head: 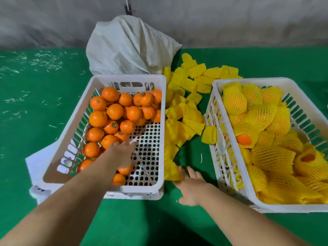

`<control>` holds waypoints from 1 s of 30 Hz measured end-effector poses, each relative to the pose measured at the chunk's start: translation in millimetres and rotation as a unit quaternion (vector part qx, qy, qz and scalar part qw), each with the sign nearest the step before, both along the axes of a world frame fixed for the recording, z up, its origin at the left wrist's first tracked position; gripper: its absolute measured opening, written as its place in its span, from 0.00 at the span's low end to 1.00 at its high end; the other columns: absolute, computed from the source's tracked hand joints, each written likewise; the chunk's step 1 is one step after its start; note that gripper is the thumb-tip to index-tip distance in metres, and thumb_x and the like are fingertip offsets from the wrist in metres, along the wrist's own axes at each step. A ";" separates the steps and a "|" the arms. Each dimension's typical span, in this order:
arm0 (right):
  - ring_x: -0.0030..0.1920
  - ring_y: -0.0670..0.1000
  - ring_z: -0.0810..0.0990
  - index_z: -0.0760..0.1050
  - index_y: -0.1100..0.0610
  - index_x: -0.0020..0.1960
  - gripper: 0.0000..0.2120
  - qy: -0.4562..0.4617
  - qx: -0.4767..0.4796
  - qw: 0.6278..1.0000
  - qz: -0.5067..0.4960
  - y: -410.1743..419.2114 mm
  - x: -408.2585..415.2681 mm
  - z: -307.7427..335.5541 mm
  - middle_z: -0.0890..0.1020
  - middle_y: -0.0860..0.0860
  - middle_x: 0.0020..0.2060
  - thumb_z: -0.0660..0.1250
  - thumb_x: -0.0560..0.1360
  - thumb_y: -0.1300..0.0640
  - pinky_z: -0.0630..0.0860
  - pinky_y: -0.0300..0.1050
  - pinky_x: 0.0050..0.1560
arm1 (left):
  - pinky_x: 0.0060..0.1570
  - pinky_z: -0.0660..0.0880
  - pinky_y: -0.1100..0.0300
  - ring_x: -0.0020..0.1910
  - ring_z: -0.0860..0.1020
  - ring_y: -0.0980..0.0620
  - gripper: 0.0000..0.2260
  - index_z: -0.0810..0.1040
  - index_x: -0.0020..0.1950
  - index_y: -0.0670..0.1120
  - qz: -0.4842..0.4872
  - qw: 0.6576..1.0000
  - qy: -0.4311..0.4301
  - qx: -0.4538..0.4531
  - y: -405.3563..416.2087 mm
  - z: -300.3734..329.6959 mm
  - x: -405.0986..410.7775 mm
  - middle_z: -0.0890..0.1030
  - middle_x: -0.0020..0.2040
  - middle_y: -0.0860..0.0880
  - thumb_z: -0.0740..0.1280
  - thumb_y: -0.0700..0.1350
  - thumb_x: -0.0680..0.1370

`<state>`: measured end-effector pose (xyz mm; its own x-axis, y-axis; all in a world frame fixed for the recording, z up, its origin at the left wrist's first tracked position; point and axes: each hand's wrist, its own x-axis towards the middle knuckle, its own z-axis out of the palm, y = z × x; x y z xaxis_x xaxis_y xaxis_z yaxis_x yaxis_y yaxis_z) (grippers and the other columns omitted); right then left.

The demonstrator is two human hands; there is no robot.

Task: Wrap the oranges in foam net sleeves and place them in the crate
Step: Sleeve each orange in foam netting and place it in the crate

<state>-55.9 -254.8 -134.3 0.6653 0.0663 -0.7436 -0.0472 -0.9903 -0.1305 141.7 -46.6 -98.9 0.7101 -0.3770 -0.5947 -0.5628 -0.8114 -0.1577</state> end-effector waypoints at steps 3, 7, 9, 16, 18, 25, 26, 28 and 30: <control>0.75 0.61 0.59 0.63 0.48 0.78 0.28 -0.102 0.022 0.993 -0.052 -4.3 9.9 -5.5 0.63 0.53 0.76 0.64 0.80 0.46 0.60 0.58 0.75 | 0.76 0.59 0.38 0.79 0.57 0.32 0.33 0.62 0.83 0.57 -0.028 0.994 -0.018 0.102 1.6 -14.7 -9.4 0.49 0.85 0.46 0.72 0.54 0.80; 0.50 0.45 0.77 0.71 0.47 0.71 0.19 -0.237 0.158 0.934 -0.216 -18.8 16.2 7.1 0.72 0.47 0.59 0.63 0.81 0.58 0.76 0.47 0.53 | 0.72 0.59 0.27 0.82 0.48 0.32 0.42 0.49 0.85 0.58 0.105 0.983 0.026 0.145 -18.1 -2.2 -13.8 0.46 0.84 0.48 0.71 0.45 0.79; 0.34 0.39 0.76 0.70 0.44 0.71 0.22 -0.269 0.241 0.883 -0.299 -23.9 15.2 17.5 0.74 0.45 0.57 0.62 0.80 0.59 0.73 0.37 0.36 | 0.69 0.65 0.29 0.82 0.46 0.34 0.39 0.48 0.85 0.59 0.134 0.979 0.033 0.152 -19.6 2.4 -18.4 0.44 0.85 0.49 0.68 0.46 0.81; 0.40 0.44 0.82 0.74 0.31 0.58 0.12 -0.356 0.423 0.662 -0.505 -15.9 0.0 59.3 0.84 0.44 0.45 0.63 0.84 0.50 0.79 0.37 0.41 | 0.63 0.69 0.45 0.74 0.61 0.33 0.31 0.60 0.81 0.53 0.179 0.979 0.012 -0.093 -13.9 61.4 -23.3 0.63 0.73 0.41 0.68 0.55 0.81; 0.41 0.41 0.81 0.74 0.31 0.58 0.13 -0.393 0.421 0.642 -0.505 -17.0 -0.1 63.4 0.82 0.37 0.42 0.64 0.84 0.51 0.76 0.31 0.40 | 0.58 0.71 0.49 0.69 0.69 0.38 0.29 0.64 0.78 0.55 0.231 0.931 -0.019 -0.281 -21.8 78.1 -35.9 0.68 0.69 0.45 0.70 0.58 0.79; 0.41 0.52 0.83 0.62 0.40 0.54 0.19 -0.476 0.351 0.659 -0.465 -59.9 9.6 94.2 0.83 0.48 0.44 0.70 0.76 0.57 0.78 0.46 0.37 | 0.47 0.81 0.63 0.56 0.83 0.58 0.21 0.82 0.63 0.65 0.215 0.632 0.269 -0.695 -90.3 100.1 -104.1 0.82 0.59 0.61 0.76 0.62 0.70; 0.39 0.50 0.80 0.63 0.41 0.51 0.18 -0.502 0.291 0.698 -0.419 -70.9 8.9 95.5 0.81 0.46 0.41 0.71 0.78 0.57 0.74 0.42 0.36 | 0.48 0.81 0.62 0.56 0.83 0.58 0.19 0.83 0.63 0.63 0.194 0.643 0.312 -0.672 -98.7 96.9 -108.7 0.83 0.58 0.62 0.76 0.58 0.72; 0.37 0.50 0.76 0.69 0.46 0.48 0.10 -0.564 0.116 0.766 -0.284 -88.7 4.8 96.4 0.72 0.42 0.35 0.71 0.77 0.53 0.68 0.43 0.35 | 0.57 0.81 0.58 0.62 0.81 0.58 0.19 0.83 0.65 0.59 0.147 0.681 0.360 -0.621 -107.1 89.0 -111.2 0.81 0.63 0.60 0.74 0.53 0.73; 0.39 0.56 0.76 0.74 0.52 0.44 0.08 -0.579 0.061 0.778 -0.235 -98.6 1.4 94.1 0.71 0.43 0.33 0.73 0.76 0.53 0.70 0.49 0.38 | 0.69 0.75 0.56 0.72 0.73 0.60 0.21 0.81 0.68 0.59 0.091 0.720 0.369 -0.581 -110.7 82.6 -108.4 0.72 0.74 0.58 0.75 0.53 0.74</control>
<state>-54.5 -353.4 -40.2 0.8563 -0.3642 0.3662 -0.1809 -0.8756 -0.4479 33.3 -157.2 -16.4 0.4621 -0.8654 -0.1936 -0.0131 -0.2250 0.9743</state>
